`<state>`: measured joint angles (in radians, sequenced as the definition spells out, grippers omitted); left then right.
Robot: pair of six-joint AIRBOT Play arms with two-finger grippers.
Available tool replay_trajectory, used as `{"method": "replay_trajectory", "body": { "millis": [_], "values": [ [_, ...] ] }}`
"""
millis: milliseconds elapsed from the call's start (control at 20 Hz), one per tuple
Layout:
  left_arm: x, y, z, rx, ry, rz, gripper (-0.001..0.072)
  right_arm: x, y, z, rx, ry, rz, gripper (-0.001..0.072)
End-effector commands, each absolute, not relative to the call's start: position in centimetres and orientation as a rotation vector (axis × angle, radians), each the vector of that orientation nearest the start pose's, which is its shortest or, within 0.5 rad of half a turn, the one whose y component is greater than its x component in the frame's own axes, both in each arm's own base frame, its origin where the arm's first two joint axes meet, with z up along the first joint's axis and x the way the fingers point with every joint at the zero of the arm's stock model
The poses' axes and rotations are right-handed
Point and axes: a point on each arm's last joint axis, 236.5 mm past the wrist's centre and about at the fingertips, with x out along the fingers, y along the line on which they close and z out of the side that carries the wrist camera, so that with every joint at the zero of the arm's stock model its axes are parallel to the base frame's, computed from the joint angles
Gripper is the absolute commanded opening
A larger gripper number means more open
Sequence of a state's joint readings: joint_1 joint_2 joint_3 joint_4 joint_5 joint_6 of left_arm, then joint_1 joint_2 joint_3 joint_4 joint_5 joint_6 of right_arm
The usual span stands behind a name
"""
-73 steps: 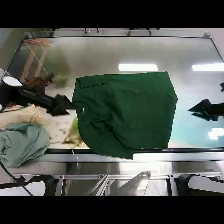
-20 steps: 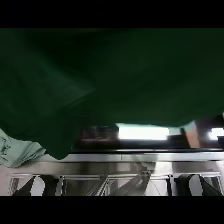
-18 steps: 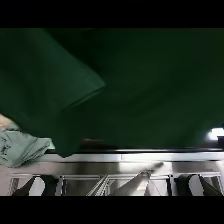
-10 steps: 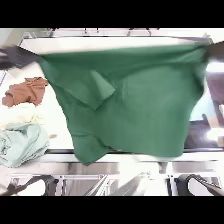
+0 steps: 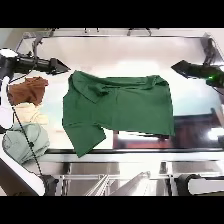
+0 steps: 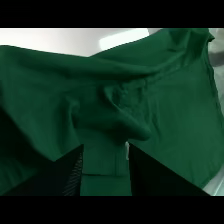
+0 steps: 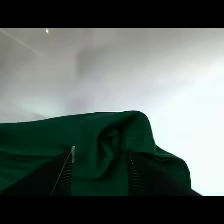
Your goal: Fold the shirts.
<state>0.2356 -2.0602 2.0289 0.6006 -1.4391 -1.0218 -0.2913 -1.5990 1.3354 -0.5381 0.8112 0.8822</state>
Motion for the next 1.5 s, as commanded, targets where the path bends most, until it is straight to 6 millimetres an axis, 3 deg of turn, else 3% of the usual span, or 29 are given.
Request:
{"method": "replay_trajectory", "body": {
  "millis": [0,150,300,350,400,500,700,750,850,950,1000,1050,1150,1200,1400,1450],
  "values": [
    [54.5,-2.5,2.7,-0.564,1.059,-0.72,0.0294,50.3,-2.4,3.6,0.543,0.854,0.375,0.0341],
    [47.9,0.4,0.3,-0.654,1.272,-0.697,0.0294,42.5,-4.3,-1.9,0.58,1.181,0.35,0.0341],
    [41.7,0.5,-2.7,-0.745,1.476,-0.66,0.0293,34.9,-5.0,-7.2,0.704,1.406,0.296,0.0343],
    [39.8,0.2,-3.8,-0.758,1.528,-0.635,0.0293,33.0,-4.7,-8.7,0.753,1.447,0.284,0.0352],
    [38.2,-0.1,-4.8,-0.76,1.572,-0.609,0.0294,31.4,-4.1,-10.0,0.79,1.478,0.281,0.0422],
    [35.4,-0.3,-6.5,-0.739,1.642,-0.558,0.0293,29.0,-2.4,-12.0,0.802,1.521,0.313,0.0437],
    [31.9,-0.8,-8.1,-0.725,1.704,-0.493,0.0294,26.1,0.3,-14.4,0.835,1.608,0.355,0.0434],
    [31.2,-1.1,-8.4,-0.735,1.715,-0.489,0.0294,25.7,1.1,-14.5,0.842,1.626,0.381,0.0334],
    [30.0,-1.8,-9.3,-0.752,1.733,-0.472,0.0294,25.6,2.9,-14.1,0.836,1.644,0.445,0.0363],
    [29.3,-2.9,-10.6,-0.744,1.75,-0.462,0.0294,25.9,4.1,-13.8,0.82,1.644,0.478,0.0321],
    [29.3,-3.8,-11.2,-0.724,1.753,-0.463,0.0294,26.2,4.4,-13.6,0.82,1.634,0.491,0.0134],
    [29.5,-4.7,-11.5,-0.707,1.745,-0.471,0.0294,26.3,4.6,-13.5,0.821,1.631,0.495,0.0095],
    [30.0,-6.4,-12.4,-0.624,1.738,-0.48,0.0294,26.2,4.6,-13.3,0.824,1.634,0.499,0.0078],
    [30.2,-7.2,-12.7,-0.591,1.731,-0.486,0.0294,26.1,4.7,-13.2,0.824,1.635,0.504,0.0016],
    [30.3,-9.1,-13.1,-0.497,1.722,-0.539,0.0278,26.0,4.8,-13.0,0.839,1.645,0.501,0.0015],
    [30.5,-8.9,-13.2,-0.498,1.715,-0.531,0.0142,26.0,4.8,-13.0,0.839,1.645,0.501,0.0015]
  ]
}}
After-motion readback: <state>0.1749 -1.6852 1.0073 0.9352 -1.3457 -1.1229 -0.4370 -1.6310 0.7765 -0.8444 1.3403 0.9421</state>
